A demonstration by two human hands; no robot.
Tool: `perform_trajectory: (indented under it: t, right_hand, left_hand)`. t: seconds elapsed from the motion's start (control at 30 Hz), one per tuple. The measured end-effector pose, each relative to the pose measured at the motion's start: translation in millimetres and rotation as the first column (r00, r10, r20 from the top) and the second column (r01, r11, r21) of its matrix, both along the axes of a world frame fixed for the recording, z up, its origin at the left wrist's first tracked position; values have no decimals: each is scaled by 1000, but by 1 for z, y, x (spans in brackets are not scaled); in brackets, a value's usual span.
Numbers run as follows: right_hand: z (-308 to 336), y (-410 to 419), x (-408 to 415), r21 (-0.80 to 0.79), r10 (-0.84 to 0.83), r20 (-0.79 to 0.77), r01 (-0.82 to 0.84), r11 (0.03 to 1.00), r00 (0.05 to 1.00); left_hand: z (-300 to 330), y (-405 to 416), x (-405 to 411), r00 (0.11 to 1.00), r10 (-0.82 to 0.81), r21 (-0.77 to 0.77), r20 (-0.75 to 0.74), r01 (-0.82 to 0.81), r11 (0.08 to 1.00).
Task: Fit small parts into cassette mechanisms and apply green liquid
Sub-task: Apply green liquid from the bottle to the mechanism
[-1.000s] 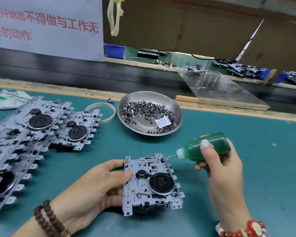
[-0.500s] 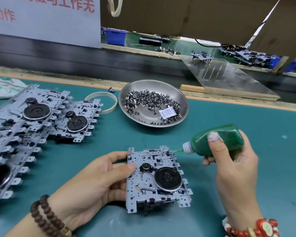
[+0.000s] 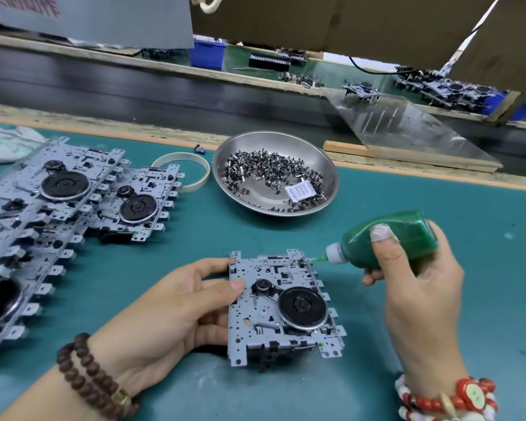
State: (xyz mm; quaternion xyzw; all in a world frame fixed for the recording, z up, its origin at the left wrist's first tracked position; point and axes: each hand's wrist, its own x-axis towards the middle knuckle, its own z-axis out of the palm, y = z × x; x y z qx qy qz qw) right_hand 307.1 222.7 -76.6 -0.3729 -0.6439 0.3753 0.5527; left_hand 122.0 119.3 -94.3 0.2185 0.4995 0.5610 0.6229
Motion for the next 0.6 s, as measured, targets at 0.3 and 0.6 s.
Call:
perform_trajectory:
  t: [0.3,0.6]
  right_hand:
    - [0,-1,0,9,-3,-27,3,1000,1000]
    - [0,-1,0,-1,9,-54,-9,1000,998]
  left_hand:
    - [0,0,-1,1000,-4,-3,-8,4,1000]
    - [0,0,0,1000,-8,-1,-10,8,1000]
